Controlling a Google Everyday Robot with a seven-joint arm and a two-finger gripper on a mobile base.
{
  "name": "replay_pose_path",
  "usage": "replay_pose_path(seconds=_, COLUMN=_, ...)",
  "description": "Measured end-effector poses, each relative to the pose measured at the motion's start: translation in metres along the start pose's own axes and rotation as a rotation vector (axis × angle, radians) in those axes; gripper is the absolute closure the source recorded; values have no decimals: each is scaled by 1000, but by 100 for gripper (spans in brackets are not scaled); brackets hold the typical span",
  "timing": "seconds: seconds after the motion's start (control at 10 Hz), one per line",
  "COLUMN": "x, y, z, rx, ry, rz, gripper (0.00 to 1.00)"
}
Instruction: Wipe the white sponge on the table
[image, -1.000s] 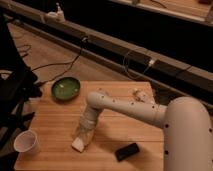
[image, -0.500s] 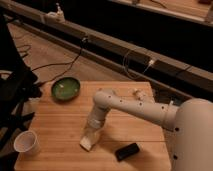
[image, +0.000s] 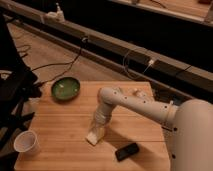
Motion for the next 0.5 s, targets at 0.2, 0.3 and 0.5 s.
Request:
replay_pose_path(seconds=0.2, x=0, y=-20, z=9, rx=16, ry=-16, rz=-27, gripper=100)
replay_pose_path(seconds=0.3, x=-6, y=-30, z=15, rx=22, ry=-26, rz=-47, gripper=100)
replay_pose_path(seconds=0.5, x=-30, y=-45, z=33, rx=13, ry=-59, rz=-106, gripper=100)
